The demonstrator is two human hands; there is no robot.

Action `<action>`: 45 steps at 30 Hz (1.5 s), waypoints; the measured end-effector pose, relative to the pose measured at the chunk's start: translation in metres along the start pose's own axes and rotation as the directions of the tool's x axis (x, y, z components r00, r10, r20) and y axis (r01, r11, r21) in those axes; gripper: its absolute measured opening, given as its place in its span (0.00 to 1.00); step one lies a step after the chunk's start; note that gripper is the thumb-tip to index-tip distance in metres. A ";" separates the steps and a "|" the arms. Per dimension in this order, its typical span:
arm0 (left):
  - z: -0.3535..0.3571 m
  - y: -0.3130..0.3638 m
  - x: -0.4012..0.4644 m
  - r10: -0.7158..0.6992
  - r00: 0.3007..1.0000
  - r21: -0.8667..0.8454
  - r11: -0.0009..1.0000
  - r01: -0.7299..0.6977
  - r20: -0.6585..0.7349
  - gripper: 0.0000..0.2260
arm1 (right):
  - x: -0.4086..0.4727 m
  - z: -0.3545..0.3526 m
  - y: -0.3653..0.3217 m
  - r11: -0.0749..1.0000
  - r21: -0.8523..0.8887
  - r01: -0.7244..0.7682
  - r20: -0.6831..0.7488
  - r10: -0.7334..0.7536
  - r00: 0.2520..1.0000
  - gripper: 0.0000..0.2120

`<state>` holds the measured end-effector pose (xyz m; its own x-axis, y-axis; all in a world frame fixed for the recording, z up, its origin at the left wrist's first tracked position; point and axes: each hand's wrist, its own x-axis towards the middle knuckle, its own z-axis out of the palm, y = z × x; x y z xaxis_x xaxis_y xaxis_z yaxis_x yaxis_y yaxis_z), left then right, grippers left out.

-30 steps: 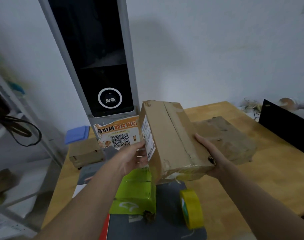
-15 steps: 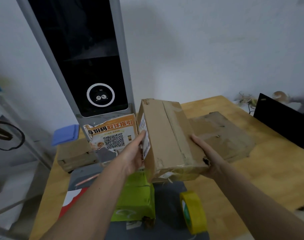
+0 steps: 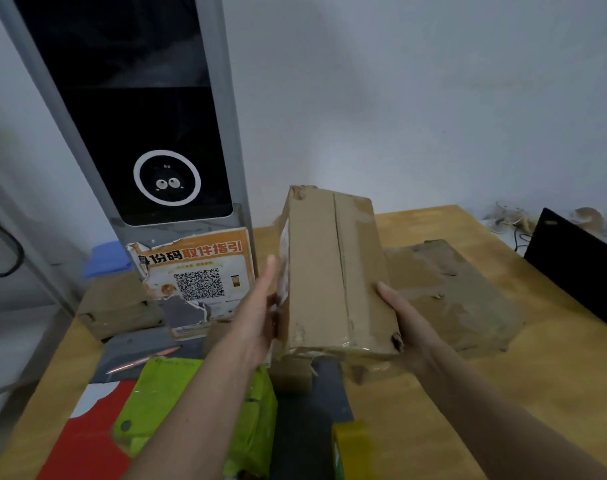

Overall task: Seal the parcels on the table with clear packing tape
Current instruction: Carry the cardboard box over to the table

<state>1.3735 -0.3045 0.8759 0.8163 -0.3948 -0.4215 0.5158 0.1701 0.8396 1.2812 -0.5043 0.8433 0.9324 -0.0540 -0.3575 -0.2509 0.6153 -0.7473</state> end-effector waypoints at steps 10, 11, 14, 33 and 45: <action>0.033 -0.038 0.059 0.234 0.930 0.152 0.968 -0.198 -0.282 0.21 | 0.071 -0.054 -0.003 0.987 0.157 -0.040 0.152 0.016 0.988 0.30; 0.033 -0.045 0.064 0.278 0.909 0.172 0.957 -0.234 -0.310 0.21 | 0.076 -0.055 0.000 0.983 0.179 -0.050 0.151 0.023 0.988 0.27; 0.030 -0.065 0.076 0.357 0.846 0.196 0.933 -0.302 -0.396 0.21 | 0.087 -0.062 0.010 0.986 0.166 -0.009 0.132 -0.013 0.991 0.23; 0.024 -0.132 -0.024 0.604 0.727 0.468 0.772 -0.431 -0.326 0.14 | 0.010 -0.094 0.038 0.925 -0.114 0.363 0.261 -0.324 0.909 0.33; 0.056 -0.174 -0.074 0.716 0.698 0.656 0.537 -0.530 -0.021 0.32 | -0.039 -0.079 0.050 0.552 -0.592 0.587 0.082 -0.684 0.725 0.46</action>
<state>1.2086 -0.3551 0.7805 0.9446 -0.1345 0.2993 -0.3264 -0.2920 0.8990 1.2123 -0.5333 0.7757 0.8689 -0.3956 0.2976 0.2548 -0.1581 -0.9540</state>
